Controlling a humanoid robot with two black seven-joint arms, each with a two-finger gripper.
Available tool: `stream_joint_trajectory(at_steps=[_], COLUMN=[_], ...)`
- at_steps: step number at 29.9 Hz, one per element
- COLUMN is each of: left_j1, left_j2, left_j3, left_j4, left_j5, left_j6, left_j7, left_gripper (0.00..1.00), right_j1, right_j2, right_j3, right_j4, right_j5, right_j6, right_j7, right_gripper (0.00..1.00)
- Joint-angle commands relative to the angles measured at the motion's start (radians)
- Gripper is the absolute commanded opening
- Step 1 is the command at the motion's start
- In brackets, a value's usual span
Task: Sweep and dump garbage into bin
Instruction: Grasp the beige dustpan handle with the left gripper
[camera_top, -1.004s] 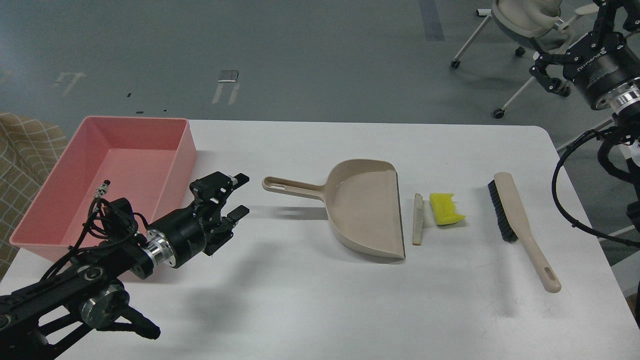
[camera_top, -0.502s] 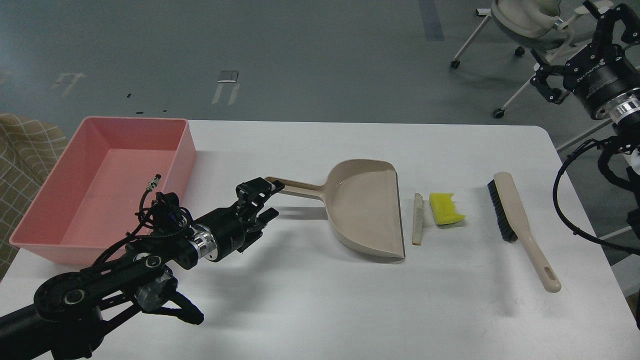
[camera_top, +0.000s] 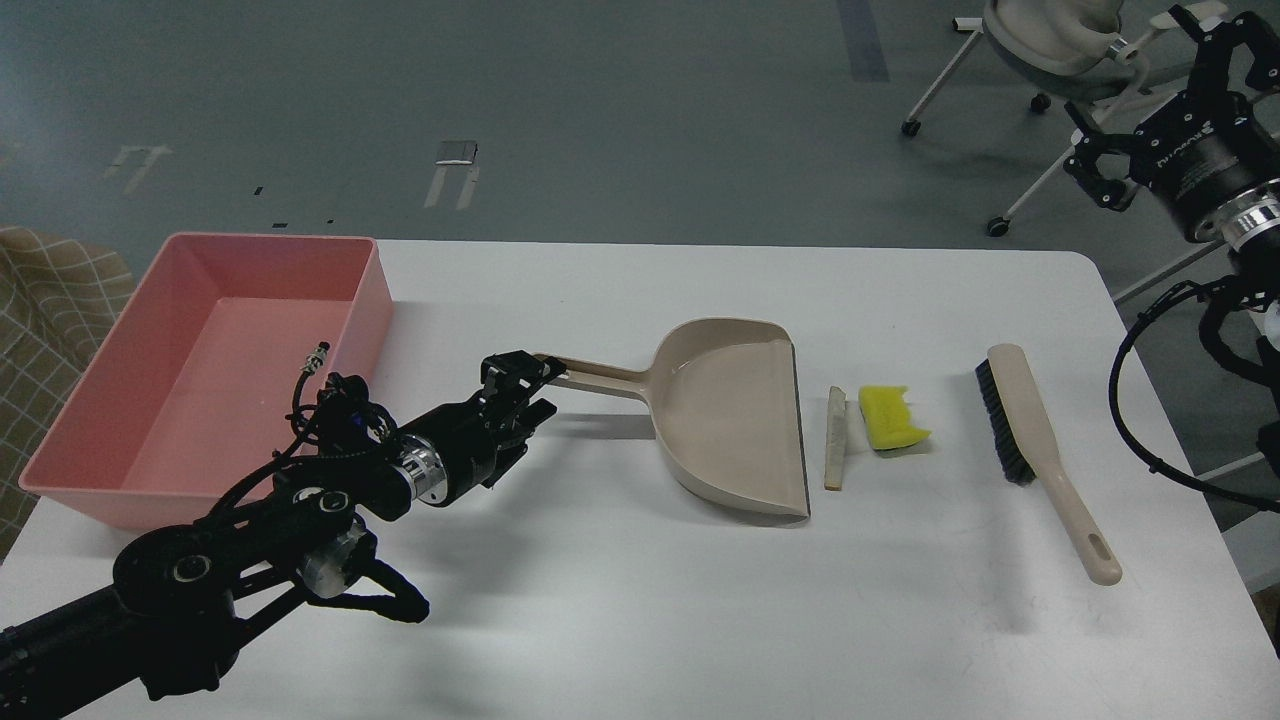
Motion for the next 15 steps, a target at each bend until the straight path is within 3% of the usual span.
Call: stream_joint_trajectory(at_steps=[1, 15], left_j1=[-0.006, -0.062], left_j2=[-0.018, -0.061], left_j3=[0.0, 0.002], left_j4=[0.002, 0.076], left_j5=[0.0, 0.0], left_j6=[0.002, 0.002], left_j7=[0.001, 0.001], left_gripper=[0.58, 0.65], right_j1=[0.0, -0.005], right_j2=[0.001, 0.001], right_j3=[0.0, 0.0], right_j4=[0.0, -0.001], right_j5=[0.0, -0.001], right_j6=[0.0, 0.0], right_j7=[0.0, 0.0], right_gripper=[1.0, 1.0])
